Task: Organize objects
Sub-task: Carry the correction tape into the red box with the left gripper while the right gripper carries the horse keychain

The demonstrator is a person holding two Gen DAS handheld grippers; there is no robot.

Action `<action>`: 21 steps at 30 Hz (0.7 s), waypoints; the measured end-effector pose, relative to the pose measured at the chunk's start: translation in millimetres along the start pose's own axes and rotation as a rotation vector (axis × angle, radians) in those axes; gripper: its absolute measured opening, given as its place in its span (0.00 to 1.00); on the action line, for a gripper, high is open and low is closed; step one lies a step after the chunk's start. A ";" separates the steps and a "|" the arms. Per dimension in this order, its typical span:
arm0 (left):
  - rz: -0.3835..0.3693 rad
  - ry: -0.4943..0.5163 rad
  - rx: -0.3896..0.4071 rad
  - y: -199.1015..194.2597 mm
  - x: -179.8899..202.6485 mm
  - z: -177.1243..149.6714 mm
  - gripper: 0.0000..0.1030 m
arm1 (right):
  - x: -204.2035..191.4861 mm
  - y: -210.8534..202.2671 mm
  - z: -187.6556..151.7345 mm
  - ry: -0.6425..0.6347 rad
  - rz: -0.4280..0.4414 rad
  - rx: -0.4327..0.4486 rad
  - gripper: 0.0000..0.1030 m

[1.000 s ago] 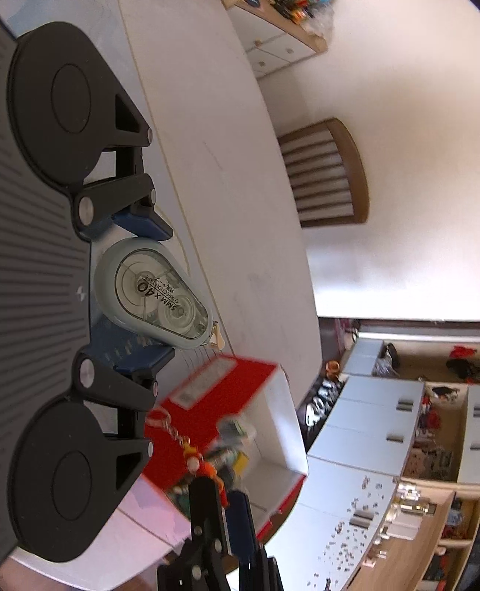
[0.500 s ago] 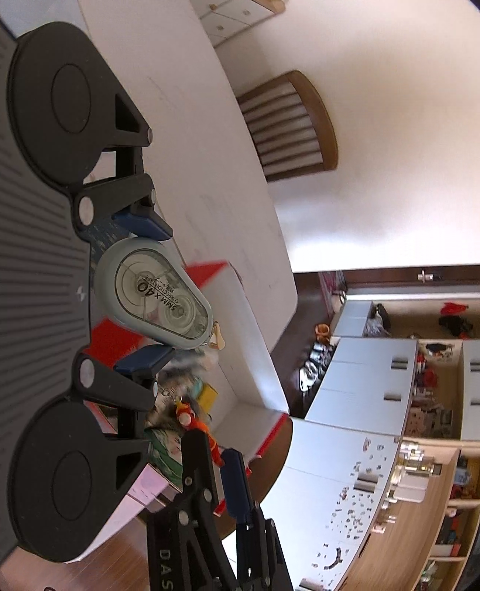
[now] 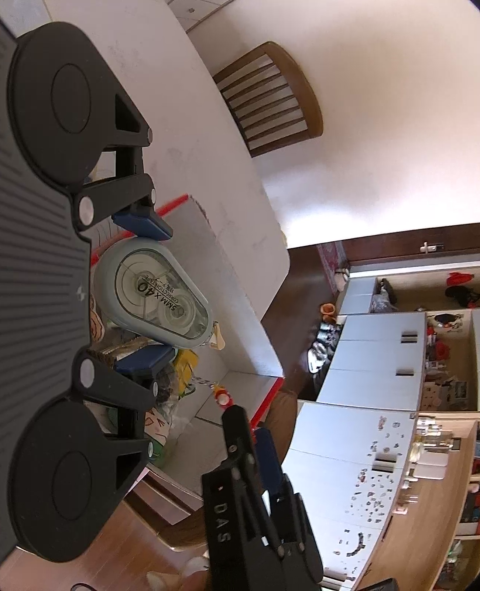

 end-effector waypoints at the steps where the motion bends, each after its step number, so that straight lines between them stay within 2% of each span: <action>1: 0.001 0.000 -0.009 4.7 2.0 -0.3 0.59 | 4.5 2.7 -0.6 0.002 -0.003 -0.002 0.37; 9: -0.008 0.012 -0.087 40.2 19.1 -10.5 0.59 | 22.8 26.2 -5.0 0.028 -0.009 -0.022 0.37; 21: -0.005 0.013 -0.168 88.1 35.2 -20.5 0.59 | 33.9 54.4 -36.7 0.051 0.006 -0.105 0.37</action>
Point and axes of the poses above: each gripper's, at about its wrist camera, not at the fingertips, and y roughly the way its jaws point, x to its right, z to its top, the point moved 9 cm from there along y, roughly the way its jaws point, and after that the axes turned 7 degrees about -z, right-handed, at the moved point
